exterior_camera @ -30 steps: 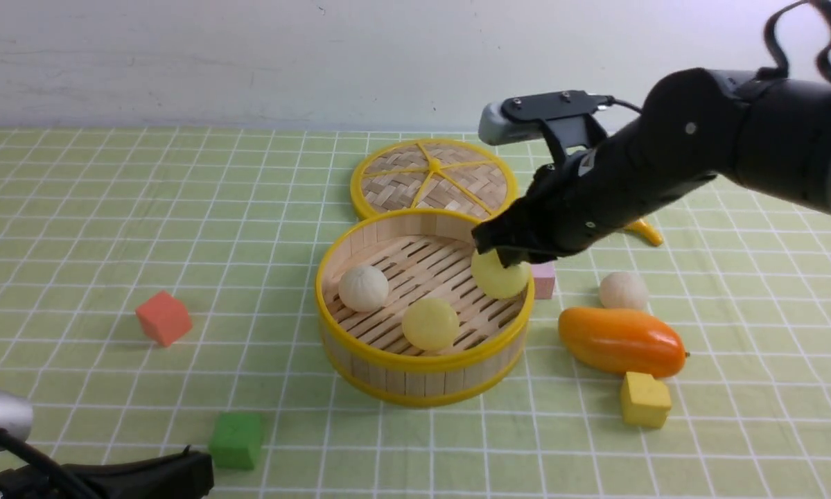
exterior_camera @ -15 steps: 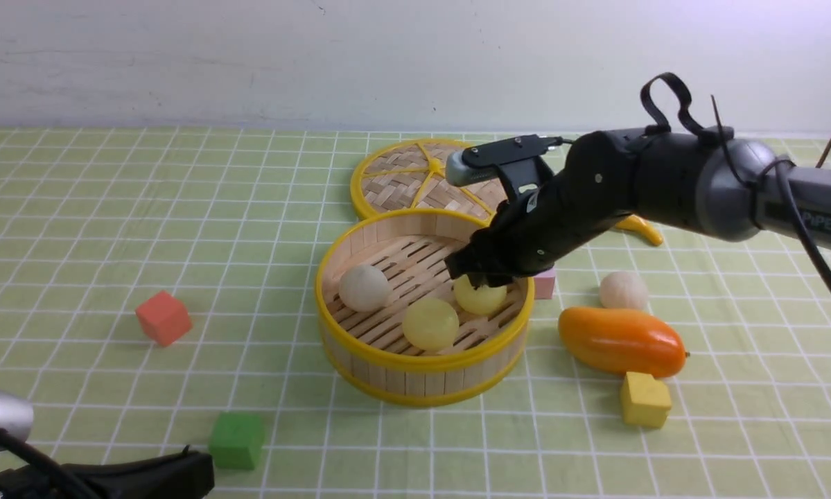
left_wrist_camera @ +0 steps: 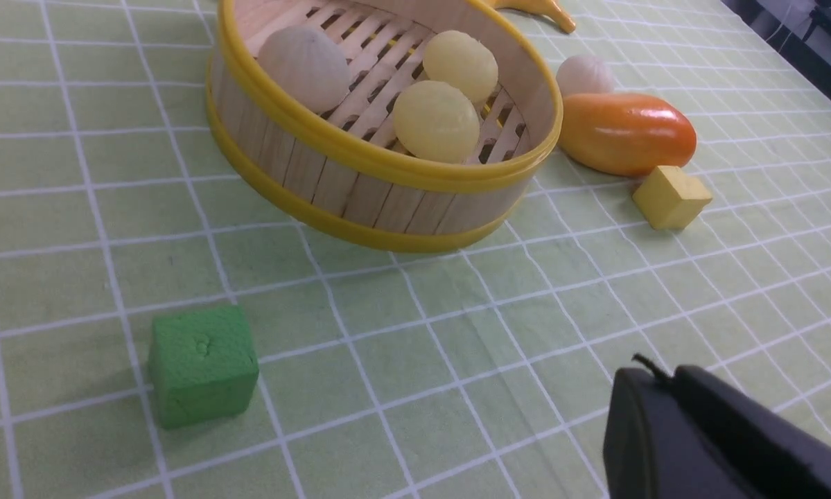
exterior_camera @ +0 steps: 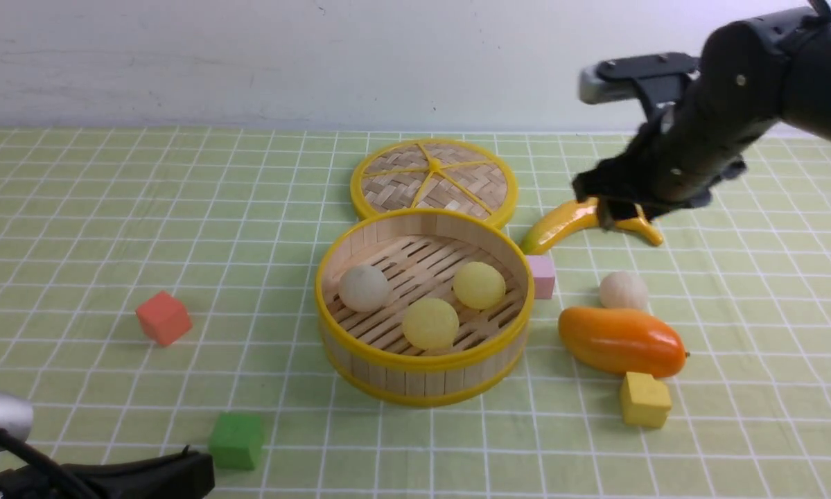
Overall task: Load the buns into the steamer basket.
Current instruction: Use the right arm to grab a steamed stuffed bun
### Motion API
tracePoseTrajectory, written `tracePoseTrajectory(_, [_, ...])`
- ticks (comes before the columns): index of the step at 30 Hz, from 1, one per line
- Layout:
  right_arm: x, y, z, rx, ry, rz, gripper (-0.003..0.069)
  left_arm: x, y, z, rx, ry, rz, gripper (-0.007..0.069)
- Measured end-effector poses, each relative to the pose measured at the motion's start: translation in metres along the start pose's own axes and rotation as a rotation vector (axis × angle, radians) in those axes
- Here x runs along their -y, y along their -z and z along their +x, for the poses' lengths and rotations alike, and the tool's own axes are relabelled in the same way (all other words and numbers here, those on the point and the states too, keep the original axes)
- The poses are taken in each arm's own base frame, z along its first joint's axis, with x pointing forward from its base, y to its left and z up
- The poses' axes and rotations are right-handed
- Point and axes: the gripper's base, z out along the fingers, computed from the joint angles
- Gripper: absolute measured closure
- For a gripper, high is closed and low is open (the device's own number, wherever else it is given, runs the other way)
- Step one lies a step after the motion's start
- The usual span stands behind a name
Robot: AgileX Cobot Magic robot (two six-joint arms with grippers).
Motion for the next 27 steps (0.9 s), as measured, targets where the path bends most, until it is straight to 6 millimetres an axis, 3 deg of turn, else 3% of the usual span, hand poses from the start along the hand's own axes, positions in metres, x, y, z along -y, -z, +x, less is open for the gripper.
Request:
tracePoseTrajectory(3, [0.022, -0.028, 0.006, -0.062, -0.076, 0.014, 0.0294, 0.000, 0.000, 0.000, 0.000, 0.000, 0.000, 0.0589])
tracePoseTrajectory(7, [0.028, -0.048, 0.009, -0.084, -0.122, -0.003, 0.0299, 0.000, 0.000, 0.000, 0.000, 0.000, 0.000, 0.0588])
tracePoseTrajectory(23, [0.025, -0.081, 0.011, -0.056, -0.136, -0.044, 0.0304, 0.000, 0.000, 0.000, 0.000, 0.000, 0.000, 0.0575])
tracePoseTrajectory(27, [0.026, -0.085, 0.012, -0.054, -0.132, -0.039, 0.0354, 0.000, 0.000, 0.000, 0.000, 0.000, 0.000, 0.0573])
